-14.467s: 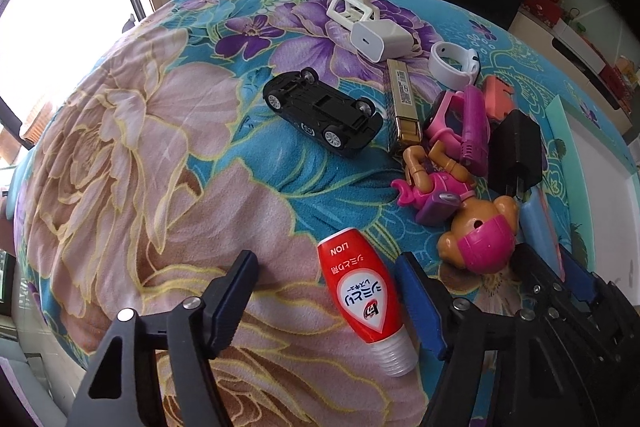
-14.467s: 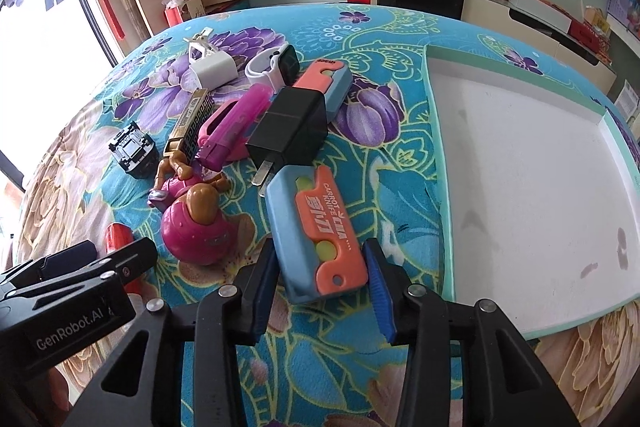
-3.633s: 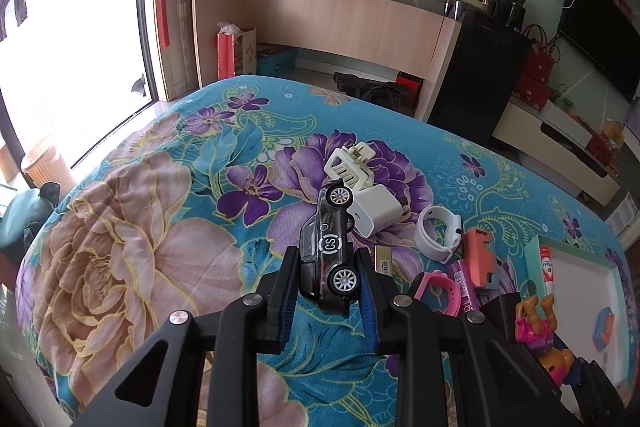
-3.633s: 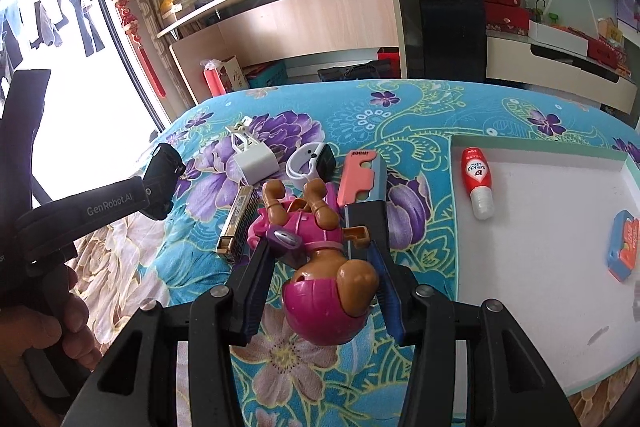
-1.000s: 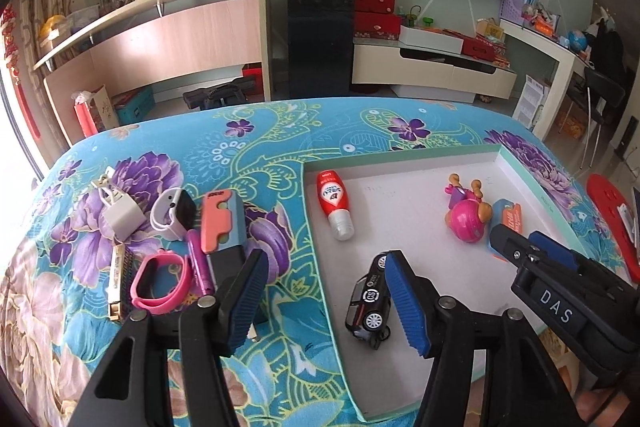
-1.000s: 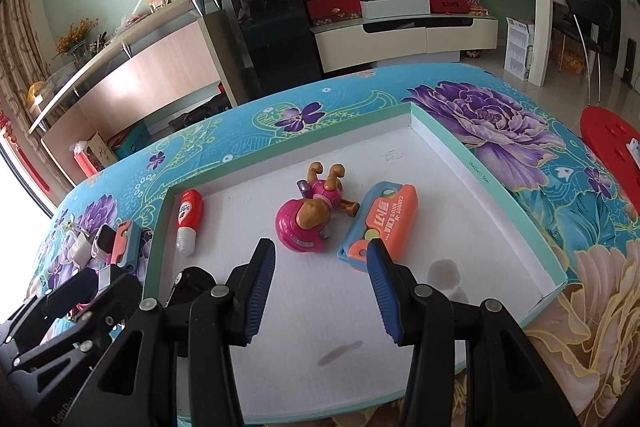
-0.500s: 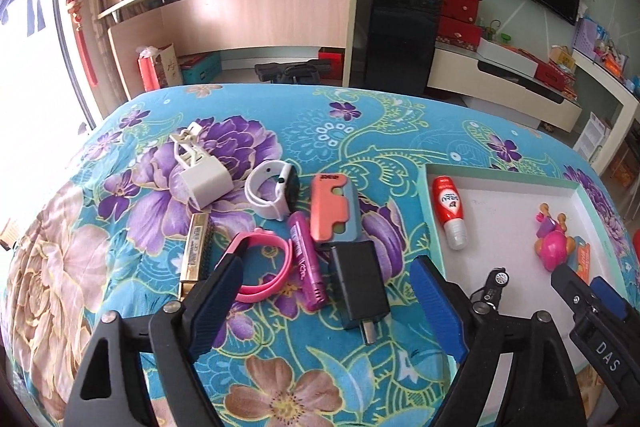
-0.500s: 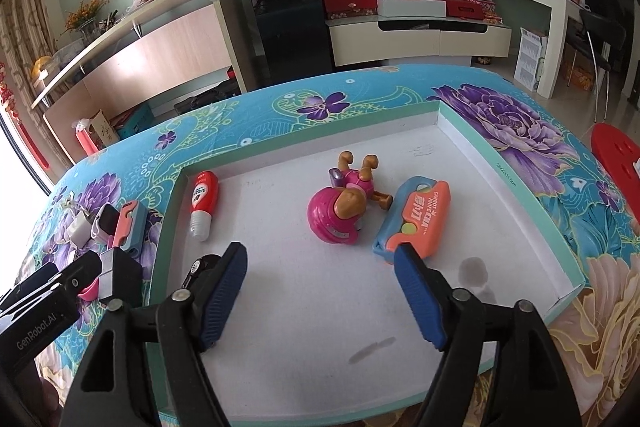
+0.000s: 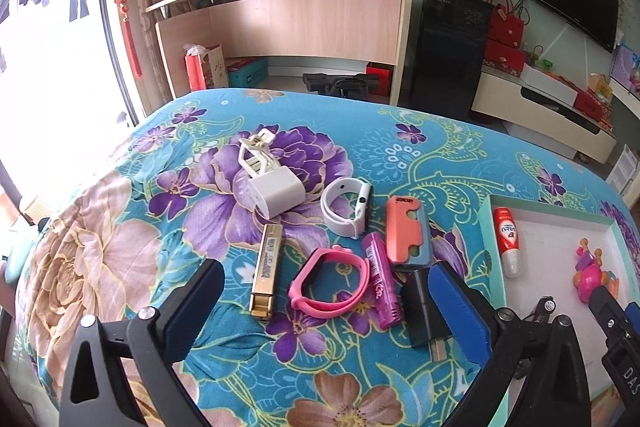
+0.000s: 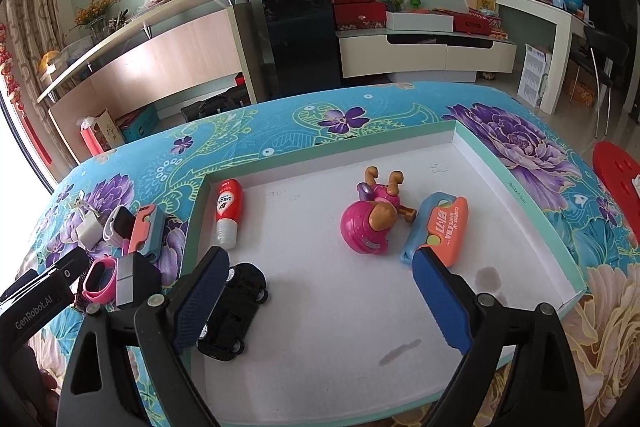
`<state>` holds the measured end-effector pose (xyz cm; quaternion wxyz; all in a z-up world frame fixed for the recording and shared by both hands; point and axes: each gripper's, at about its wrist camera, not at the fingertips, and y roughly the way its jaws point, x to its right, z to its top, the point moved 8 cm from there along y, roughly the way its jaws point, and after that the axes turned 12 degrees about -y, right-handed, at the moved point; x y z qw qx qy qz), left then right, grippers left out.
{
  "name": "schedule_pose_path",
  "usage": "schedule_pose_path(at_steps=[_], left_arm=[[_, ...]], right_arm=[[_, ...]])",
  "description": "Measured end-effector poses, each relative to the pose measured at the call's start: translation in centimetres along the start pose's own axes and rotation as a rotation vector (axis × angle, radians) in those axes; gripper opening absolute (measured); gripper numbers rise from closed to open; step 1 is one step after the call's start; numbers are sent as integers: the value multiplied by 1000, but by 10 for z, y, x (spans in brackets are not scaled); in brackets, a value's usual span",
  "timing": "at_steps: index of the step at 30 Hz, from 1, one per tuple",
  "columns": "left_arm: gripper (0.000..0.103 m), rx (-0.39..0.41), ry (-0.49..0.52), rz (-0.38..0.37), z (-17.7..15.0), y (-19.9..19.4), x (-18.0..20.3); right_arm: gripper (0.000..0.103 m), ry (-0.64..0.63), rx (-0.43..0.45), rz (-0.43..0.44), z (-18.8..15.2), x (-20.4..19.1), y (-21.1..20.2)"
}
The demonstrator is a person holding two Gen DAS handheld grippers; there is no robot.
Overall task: Organize rigid objects
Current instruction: 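Withdraw both open tools from the tray, then grasp the gold patterned box with the left tool while the right tool grasps the black charger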
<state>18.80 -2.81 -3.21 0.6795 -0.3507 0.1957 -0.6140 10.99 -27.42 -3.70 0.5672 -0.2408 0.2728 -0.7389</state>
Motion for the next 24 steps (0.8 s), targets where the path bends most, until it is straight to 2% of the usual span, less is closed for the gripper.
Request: schedule_pose_path(at_steps=[5, 8, 13, 18, 24], left_arm=[[103, 33, -32, 49, 12, -3, -25], [103, 55, -52, 67, 20, -6, -40], [103, 104, -101, 89, 34, -14, -67], [103, 156, -130, 121, 45, -23, -93], [103, 134, -159, 125, 48, -21, -115]], right_arm=[[93, -16, 23, -16, 5, -7, -4], [93, -31, 72, -15, 13, -16, -14], [93, -46, 140, 65, 24, -44, -24], [93, -95, 155, 118, 27, -74, -24], [93, -129, 170, 197, 27, -110, -23]])
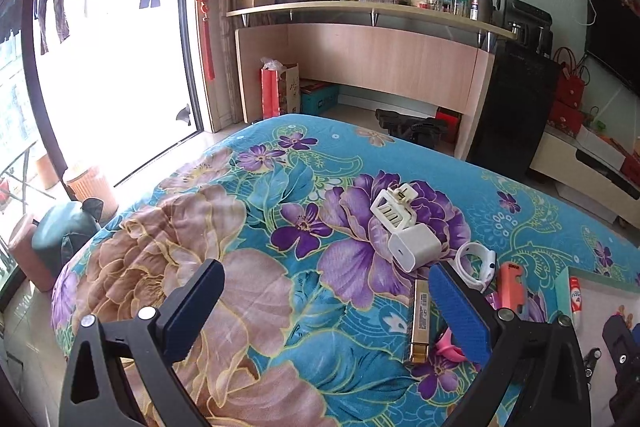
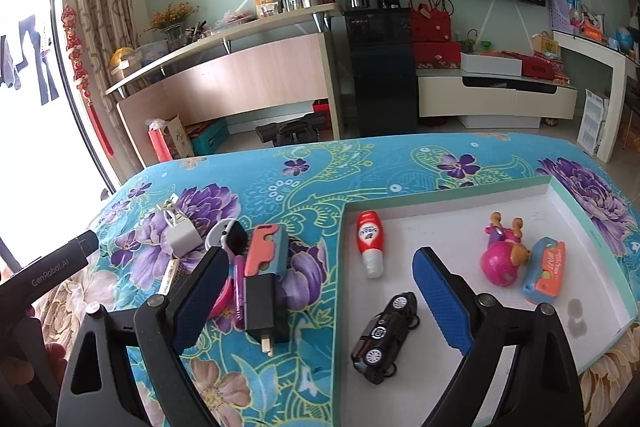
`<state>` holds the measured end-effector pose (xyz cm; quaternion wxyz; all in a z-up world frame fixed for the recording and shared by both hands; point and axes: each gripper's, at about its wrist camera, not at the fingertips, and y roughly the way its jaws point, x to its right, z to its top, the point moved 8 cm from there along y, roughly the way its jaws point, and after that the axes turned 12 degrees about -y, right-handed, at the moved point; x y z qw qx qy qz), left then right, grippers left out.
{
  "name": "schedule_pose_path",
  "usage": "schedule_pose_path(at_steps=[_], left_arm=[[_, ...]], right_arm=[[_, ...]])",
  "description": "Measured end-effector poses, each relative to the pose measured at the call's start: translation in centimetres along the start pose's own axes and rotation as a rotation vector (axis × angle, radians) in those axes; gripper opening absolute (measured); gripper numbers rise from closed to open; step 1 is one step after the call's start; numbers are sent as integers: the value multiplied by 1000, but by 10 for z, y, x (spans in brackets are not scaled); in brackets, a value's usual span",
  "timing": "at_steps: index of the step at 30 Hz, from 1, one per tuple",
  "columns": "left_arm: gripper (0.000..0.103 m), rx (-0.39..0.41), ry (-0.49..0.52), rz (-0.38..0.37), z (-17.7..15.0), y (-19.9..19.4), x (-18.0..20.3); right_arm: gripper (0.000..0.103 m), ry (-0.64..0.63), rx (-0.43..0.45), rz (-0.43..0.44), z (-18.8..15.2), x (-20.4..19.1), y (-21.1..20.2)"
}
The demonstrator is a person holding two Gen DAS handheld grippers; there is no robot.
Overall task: Organize rigid objects
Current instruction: 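Grasp the gold patterned box with the left tool while the right tool grasps the black charger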
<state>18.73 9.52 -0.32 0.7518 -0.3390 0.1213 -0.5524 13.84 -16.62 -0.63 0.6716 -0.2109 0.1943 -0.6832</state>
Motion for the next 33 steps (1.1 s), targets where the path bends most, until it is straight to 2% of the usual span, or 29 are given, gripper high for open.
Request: schedule_pose_path(at_steps=[7, 11, 13, 15, 19, 27, 33], left_arm=[[103, -111, -26, -29, -13, 18, -2], [103, -146, 0, -18, -23, 30, 3], [103, -162, 1, -30, -28, 36, 6], [103, -189, 5, -49, -33, 43, 12], [103, -233, 48, -54, -45, 56, 25], [85, -285, 68, -76, -55, 75, 38], [71, -314, 97, -115, -62, 77, 49]], right_arm=[[93, -63, -25, 61, -4, -33, 17], [79, -84, -63, 69, -10, -40, 29], [75, -86, -82, 67, -15, -40, 35], [66, -86, -97, 73, -18, -41, 39], [61, -91, -123, 82, -24, -43, 45], [46, -117, -171, 77, -34, -49, 56], [39, -126, -208, 74, -41, -51, 64]])
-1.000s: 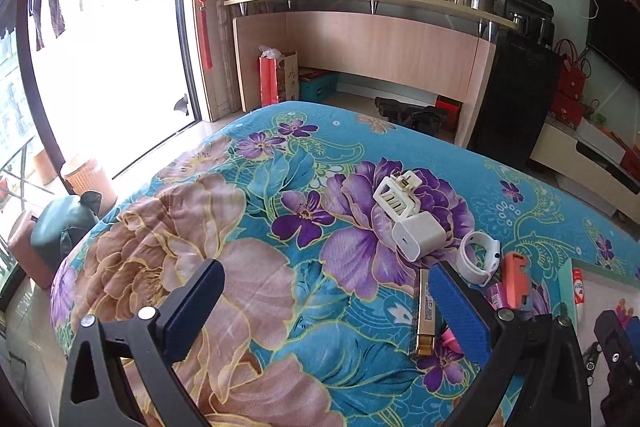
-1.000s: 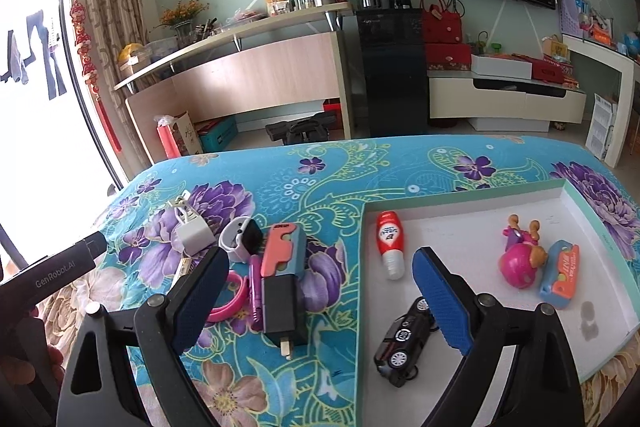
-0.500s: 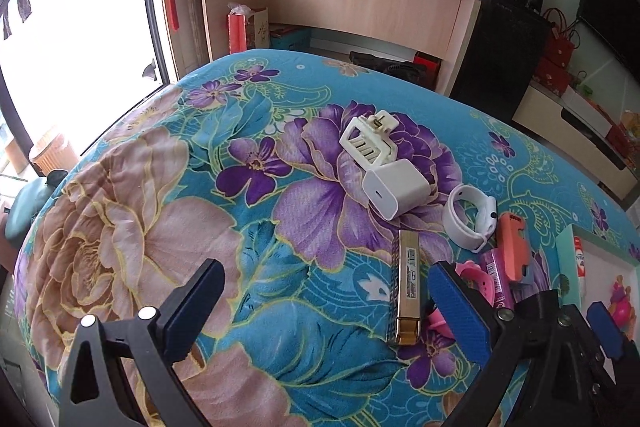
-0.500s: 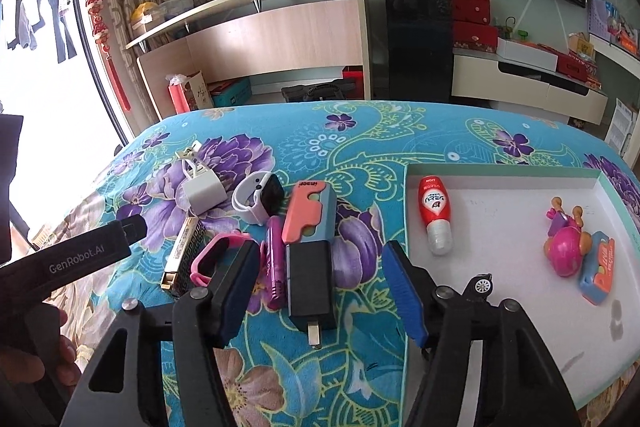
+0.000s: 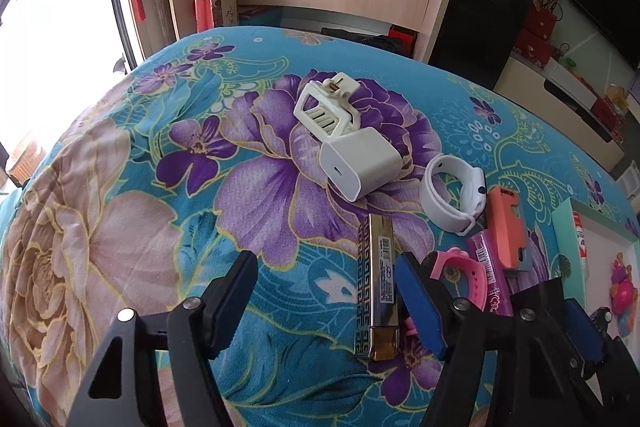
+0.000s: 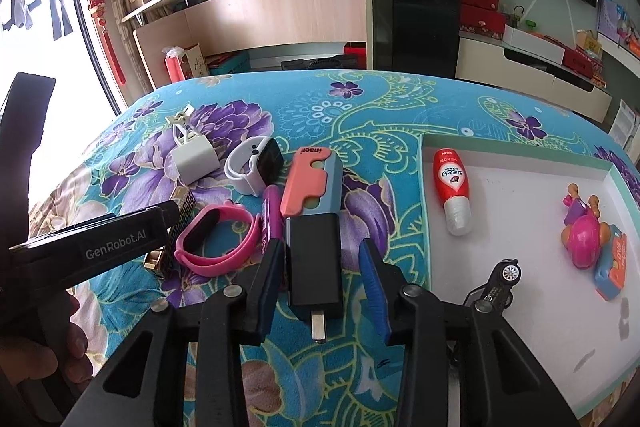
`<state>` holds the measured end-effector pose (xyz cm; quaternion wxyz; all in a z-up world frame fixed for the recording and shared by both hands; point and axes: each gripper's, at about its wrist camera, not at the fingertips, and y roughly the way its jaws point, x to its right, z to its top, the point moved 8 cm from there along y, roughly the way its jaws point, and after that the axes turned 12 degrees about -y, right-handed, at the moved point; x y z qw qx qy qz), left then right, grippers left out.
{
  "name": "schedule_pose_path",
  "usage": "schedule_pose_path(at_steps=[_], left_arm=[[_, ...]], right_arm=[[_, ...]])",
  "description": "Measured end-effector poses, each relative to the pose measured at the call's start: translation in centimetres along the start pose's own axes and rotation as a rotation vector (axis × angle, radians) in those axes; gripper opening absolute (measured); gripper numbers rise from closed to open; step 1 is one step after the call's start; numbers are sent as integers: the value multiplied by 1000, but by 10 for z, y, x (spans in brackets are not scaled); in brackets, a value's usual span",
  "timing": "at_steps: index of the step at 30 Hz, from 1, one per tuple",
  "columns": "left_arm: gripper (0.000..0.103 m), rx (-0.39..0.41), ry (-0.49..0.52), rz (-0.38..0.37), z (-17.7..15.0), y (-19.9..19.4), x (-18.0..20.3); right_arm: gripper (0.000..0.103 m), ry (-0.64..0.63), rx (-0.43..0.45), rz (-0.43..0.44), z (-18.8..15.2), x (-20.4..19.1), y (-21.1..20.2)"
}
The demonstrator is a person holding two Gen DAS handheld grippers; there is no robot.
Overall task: Organize rigid objects
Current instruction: 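Grasp the gold patterned box with the left tool while the right tool grasps the black charger, then carry the gold box with the left tool while the right tool carries the charger to the tray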
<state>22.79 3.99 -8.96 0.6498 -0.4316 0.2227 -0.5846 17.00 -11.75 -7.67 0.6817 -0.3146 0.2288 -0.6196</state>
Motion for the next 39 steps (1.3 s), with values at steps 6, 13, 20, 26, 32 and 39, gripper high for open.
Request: schedule_pose_path(at_steps=[6, 13, 20, 26, 32, 39], left_arm=[[61, -13, 60, 13, -6, 4, 11], [38, -40, 68, 7, -10, 9, 12], [22, -36, 83, -2, -11, 2, 16], [22, 42, 57, -5, 5, -26, 12], [22, 105, 72, -54, 10, -57, 26], [22, 95, 153, -134, -7, -74, 66]], right_arm=[[35, -2, -39, 3, -6, -2, 8], [30, -4, -60, 8, -9, -2, 13], [29, 23, -49, 21, -7, 2, 7], [29, 44, 19, 21, 5, 9, -15], [29, 73, 79, -8, 12, 27, -42], [29, 90, 51, -72, 2, 59, -59]])
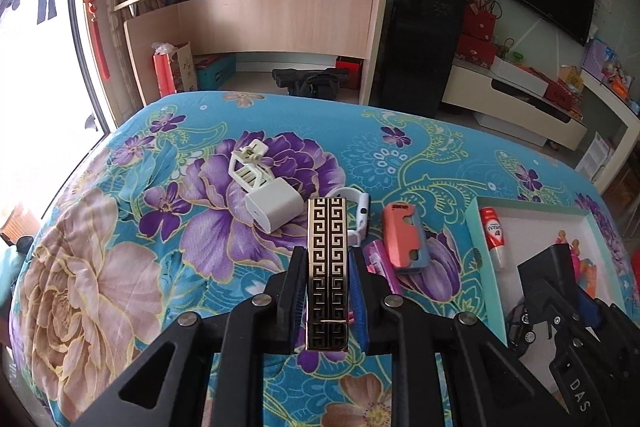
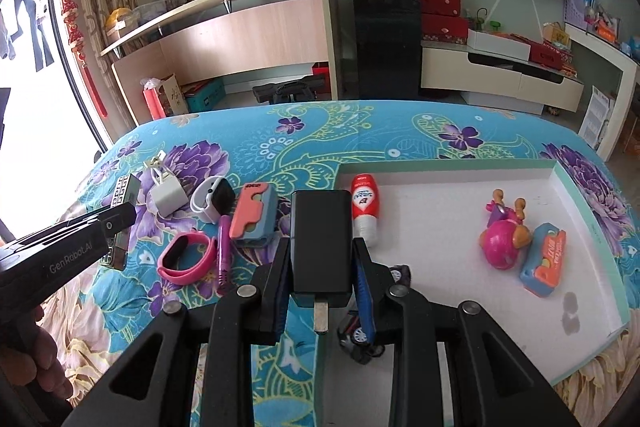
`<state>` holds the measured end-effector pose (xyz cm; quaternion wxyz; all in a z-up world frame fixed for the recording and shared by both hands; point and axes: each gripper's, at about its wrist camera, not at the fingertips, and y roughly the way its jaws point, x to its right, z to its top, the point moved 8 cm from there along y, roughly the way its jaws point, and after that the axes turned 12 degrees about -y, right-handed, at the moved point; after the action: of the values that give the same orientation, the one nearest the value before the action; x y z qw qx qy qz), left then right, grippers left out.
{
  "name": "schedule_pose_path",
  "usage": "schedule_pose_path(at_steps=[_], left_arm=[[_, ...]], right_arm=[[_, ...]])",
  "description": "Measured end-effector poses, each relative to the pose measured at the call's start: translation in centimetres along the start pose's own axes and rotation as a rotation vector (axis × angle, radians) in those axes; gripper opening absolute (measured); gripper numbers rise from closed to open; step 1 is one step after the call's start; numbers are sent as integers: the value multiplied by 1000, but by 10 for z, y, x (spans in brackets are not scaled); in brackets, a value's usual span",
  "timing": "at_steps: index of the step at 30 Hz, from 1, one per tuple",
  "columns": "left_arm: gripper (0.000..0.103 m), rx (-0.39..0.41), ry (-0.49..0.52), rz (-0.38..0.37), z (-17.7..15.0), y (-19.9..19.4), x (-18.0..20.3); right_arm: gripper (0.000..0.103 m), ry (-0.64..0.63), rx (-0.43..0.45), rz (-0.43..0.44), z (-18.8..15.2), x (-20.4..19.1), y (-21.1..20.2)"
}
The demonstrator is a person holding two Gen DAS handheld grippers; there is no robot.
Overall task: Organize rigid objects
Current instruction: 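Carry the gold box with the left tool while the right tool carries the charger to the tray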
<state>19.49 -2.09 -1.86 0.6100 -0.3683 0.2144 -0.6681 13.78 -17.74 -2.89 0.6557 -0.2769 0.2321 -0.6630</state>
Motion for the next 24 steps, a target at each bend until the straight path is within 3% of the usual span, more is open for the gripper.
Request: schedule_pose_path(at_steps=[8, 12, 24], left_arm=[[22, -52, 130, -137, -30, -11, 71], [22, -86, 194, -204, -49, -16, 106], [22, -165, 393, -303, -109, -26, 183]], right_arm=[[30, 32, -63, -94, -18, 53, -21], [30, 117, -107, -128, -35, 90, -27], [30, 230, -161, -212, -66, 150, -48]])
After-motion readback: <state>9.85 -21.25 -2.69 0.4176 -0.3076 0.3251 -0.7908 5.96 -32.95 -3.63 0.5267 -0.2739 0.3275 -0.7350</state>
